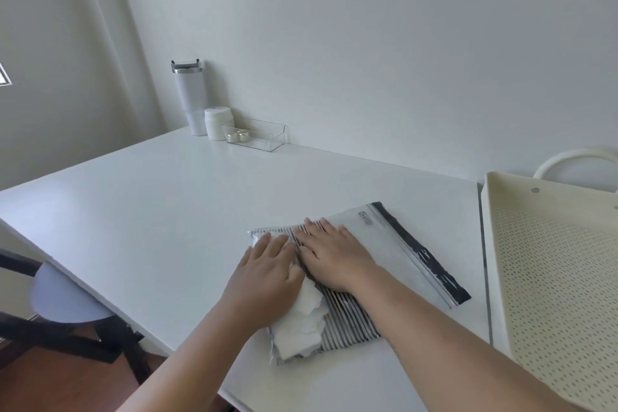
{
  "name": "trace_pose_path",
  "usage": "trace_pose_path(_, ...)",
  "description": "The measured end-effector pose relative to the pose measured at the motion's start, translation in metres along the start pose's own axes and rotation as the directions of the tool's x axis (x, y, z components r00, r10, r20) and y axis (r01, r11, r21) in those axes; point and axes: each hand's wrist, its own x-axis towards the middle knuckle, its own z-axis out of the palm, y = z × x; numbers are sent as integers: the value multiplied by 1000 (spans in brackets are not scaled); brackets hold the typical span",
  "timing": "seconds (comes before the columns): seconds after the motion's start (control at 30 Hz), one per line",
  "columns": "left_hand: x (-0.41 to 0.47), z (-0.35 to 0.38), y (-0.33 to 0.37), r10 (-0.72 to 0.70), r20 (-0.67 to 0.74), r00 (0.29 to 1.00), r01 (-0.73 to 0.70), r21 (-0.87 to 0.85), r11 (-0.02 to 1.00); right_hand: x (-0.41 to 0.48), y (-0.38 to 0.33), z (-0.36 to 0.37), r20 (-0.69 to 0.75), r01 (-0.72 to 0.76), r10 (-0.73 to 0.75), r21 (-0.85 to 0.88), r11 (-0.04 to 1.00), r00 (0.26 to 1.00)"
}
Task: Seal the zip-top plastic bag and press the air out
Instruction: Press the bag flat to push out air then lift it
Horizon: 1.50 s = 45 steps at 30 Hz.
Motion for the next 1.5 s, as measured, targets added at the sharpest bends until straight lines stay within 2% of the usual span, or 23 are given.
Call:
trace_pose_path(0.3, 0, 0, -1, -23, 54, 998, 21, 30, 999, -3, 55, -8, -13, -272, 272, -55, 961, 962)
trace_pose_path(0.5, -1, 0, 3, -20, 57, 998, 20, 2, 1000, -18, 78, -26, -5, -487, 488, -68, 871, 873)
trace_pose_path(0.57, 0, -1, 4, -18, 58, 998, 19, -2, 1000, -23, 64, -32, -84, -410, 405, -48, 911, 910)
trace_pose_path(0.63, 2, -1, 5, -22, 62, 998, 22, -1, 1000, -28, 36, -32, -147, -226, 222, -13, 974, 964)
trace_pose_path(0.7, 4, -1, 6, -25, 67, 997, 25, 7, 1000, -36, 7, -24, -107, -61, 66, 45, 997, 992)
trace_pose_path(0.77, 6, -2, 8, -27, 81, 996, 26, 12, 1000, -47, -11, -13, -29, -1, 4, 102, 995, 1000)
trace_pose_path(0.9, 9, -3, 9, -29, 92, 995, 28, 17, 999, -64, -6, 0, -9, -32, 33, 52, 998, 999)
trace_pose_path(1.07, 11, -3, 9, -24, 109, 994, 21, 36, 999, -69, 25, -7, 4, -255, 256, -35, 966, 967)
trace_pose_path(1.27, 18, -3, 14, -6, 133, 991, 1, 40, 999, -65, 44, -23, -25, -510, 510, -84, 856, 860)
trace_pose_path(1.3, 18, -3, 14, -3, 133, 991, -2, 39, 999, -62, 39, -26, -73, -488, 483, -82, 869, 873)
trace_pose_path(1.37, 20, -2, 12, 3, 130, 991, -7, 31, 999, -58, 23, -28, -160, -306, 292, -66, 950, 943)
trace_pose_path(1.43, 22, -2, 11, 6, 127, 992, -10, 28, 1000, -60, 6, -18, -113, -92, 90, -9, 996, 990)
trace_pose_path(1.5, 23, -2, 11, 8, 127, 992, -12, 31, 999, -67, 3, -5, -21, -44, 44, 23, 999, 999)
